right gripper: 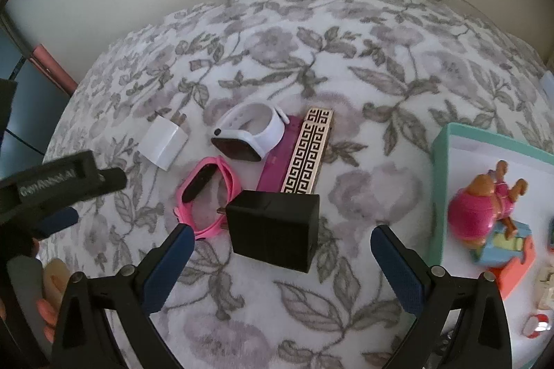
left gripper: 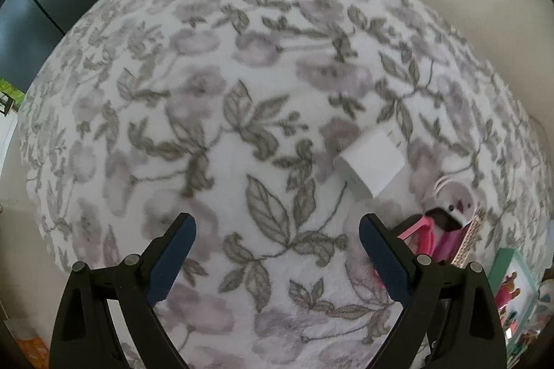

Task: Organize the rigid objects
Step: 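Lift both tools away from the tray back toward the pile, then lower the right tool onto the black charger and close on it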

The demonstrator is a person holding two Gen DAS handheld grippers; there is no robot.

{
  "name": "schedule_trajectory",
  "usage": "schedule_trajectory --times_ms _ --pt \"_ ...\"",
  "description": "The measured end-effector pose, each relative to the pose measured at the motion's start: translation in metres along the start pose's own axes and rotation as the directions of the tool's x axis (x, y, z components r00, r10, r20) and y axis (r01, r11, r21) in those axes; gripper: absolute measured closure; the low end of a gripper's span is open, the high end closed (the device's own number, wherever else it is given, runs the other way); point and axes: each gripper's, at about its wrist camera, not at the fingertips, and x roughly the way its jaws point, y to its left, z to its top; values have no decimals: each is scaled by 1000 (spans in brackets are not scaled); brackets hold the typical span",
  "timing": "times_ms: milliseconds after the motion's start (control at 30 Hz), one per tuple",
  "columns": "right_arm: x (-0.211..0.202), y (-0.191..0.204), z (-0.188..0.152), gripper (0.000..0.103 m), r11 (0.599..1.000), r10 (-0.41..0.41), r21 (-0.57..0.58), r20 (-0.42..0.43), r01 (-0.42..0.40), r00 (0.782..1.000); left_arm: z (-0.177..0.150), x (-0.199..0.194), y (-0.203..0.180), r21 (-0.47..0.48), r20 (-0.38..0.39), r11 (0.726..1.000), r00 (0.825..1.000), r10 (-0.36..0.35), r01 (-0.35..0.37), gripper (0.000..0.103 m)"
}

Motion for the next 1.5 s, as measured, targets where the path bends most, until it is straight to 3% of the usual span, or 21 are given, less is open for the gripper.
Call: schedule_trajectory --times_ms 200,733,867,1267,1500 --pt "11 1 1 0 1000 8 12 2 -8 1000 -5 21 -6 -2 -55 1000 998 11 -11 7" --pt "24 8 2 0 998 -58 -19 40 59 998 1 22 -1 -13 -45 1000 999 11 -11 7" --pt "20 1 2 12 999 -51 -6 39 51 998 2 18 -7 -2 -38 1000 999 -14 14 7" --pt "15 -17 5 32 999 -21 46 17 21 1000 -1 17 -51 80 -34 995 998 -61 64 7" --pt "12 -28 4 33 997 1 73 4 -1 1000 -13 26 -81 139 -44 989 998 -39 45 7"
